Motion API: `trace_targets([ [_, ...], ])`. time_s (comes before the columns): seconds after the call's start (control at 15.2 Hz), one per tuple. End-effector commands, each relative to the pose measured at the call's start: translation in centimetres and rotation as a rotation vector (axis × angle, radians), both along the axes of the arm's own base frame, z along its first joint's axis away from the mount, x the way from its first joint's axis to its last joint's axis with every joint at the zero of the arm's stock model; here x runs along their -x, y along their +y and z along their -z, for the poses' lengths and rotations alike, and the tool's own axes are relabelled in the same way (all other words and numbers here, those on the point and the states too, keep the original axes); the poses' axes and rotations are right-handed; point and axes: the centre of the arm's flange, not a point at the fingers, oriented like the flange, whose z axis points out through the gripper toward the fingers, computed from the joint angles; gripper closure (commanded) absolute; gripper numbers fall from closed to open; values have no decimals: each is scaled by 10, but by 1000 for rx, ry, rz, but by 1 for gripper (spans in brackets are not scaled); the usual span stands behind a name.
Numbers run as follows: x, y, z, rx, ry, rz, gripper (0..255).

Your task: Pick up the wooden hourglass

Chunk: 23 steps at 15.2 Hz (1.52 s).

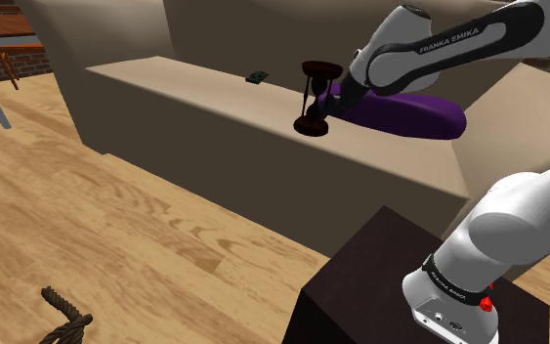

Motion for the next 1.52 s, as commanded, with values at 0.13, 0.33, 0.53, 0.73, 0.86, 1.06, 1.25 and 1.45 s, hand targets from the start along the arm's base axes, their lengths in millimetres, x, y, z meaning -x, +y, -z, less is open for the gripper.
trace_targets([
  [0.13,-29,-22,13,30,-124,54,0],
  [0.33,-50,-39,19,52,-212,95,0],
  [0.53,-71,-57,22,73,-300,135,0],
  [0.73,-81,-66,29,82,-339,153,0],
  [0.86,-81,-66,39,82,-339,153,0],
  [1.06,-81,-66,55,82,-339,153,0],
  [1.25,-81,-66,63,83,-339,153,0],
  [1.45,-80,-66,63,83,-339,153,255],
])
